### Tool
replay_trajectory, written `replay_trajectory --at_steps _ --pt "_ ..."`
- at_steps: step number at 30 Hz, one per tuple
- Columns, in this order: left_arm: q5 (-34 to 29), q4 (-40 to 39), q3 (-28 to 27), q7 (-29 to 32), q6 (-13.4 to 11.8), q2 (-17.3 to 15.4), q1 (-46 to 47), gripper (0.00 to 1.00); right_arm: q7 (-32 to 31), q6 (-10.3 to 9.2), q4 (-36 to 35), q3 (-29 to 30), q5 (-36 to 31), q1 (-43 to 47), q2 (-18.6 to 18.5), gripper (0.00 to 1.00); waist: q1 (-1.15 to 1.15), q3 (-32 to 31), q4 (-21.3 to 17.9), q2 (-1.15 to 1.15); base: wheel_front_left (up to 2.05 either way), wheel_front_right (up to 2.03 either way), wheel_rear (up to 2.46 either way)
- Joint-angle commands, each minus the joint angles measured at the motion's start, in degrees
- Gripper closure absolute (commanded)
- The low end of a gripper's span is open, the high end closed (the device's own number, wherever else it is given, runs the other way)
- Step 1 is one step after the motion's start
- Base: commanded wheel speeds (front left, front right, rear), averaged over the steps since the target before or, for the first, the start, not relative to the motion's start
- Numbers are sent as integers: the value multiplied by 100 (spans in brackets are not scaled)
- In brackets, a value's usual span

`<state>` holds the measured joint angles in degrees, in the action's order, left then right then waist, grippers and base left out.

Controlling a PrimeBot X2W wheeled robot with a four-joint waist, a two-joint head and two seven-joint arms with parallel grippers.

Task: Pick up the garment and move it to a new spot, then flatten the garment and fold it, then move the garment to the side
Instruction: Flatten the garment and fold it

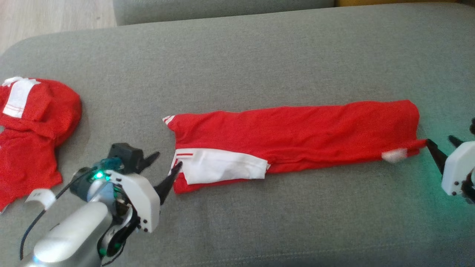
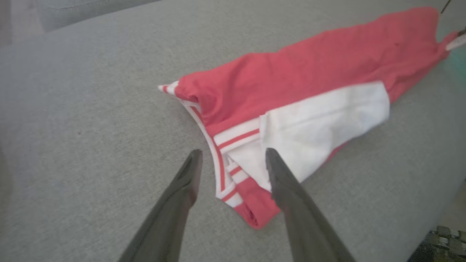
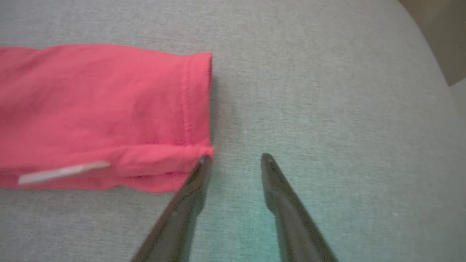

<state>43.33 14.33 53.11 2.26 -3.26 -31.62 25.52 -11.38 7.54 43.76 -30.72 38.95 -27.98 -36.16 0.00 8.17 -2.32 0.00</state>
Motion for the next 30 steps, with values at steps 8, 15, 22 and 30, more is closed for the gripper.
replay_trajectory --at_steps 8,15,22,30 --pt "273 163 -942 -1206 -570 236 -50 0 708 -5 66 725 -173 -39 144 0 0 -266 -116 0 0 0 0" --pt "649 -14 -1759 -1690 -696 621 -359 0 1699 -5 -132 1499 -112 150 641 0 0 -510 -146 0 0 0 0" --pt "-68 -659 -3125 -1723 -505 1403 -1119 0 2483 -5 -722 1988 -378 760 1142 0 0 -678 -104 0 0 0 0" --pt "-516 -445 -4160 -1725 339 2477 -2067 0 2628 -5 -1379 2588 -966 1530 1813 0 0 -786 -96 0 0 0 0"
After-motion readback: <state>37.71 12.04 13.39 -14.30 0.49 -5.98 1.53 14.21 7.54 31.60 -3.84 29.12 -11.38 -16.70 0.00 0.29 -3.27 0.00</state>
